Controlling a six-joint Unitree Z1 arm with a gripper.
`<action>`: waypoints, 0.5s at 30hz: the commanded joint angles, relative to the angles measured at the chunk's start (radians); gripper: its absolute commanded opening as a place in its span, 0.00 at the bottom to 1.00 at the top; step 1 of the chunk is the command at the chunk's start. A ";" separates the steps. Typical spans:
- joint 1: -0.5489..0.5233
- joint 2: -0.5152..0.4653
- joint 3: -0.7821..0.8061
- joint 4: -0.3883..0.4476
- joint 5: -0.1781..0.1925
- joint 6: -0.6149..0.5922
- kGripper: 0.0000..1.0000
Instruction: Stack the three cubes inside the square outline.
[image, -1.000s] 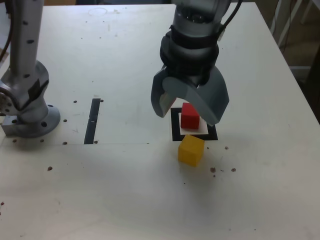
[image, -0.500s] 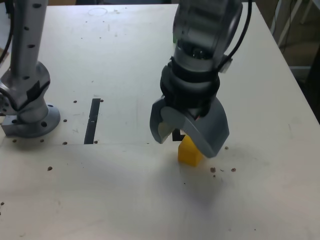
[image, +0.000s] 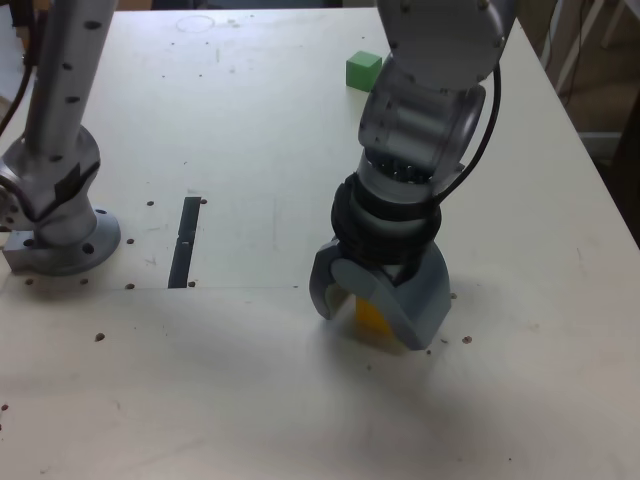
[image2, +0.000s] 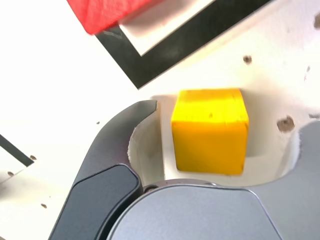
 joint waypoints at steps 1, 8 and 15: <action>0.006 0.006 0.002 -0.003 0.007 0.002 0.81; 0.013 0.007 -0.008 -0.001 0.020 0.002 0.58; 0.013 0.007 -0.015 0.006 0.011 0.002 0.41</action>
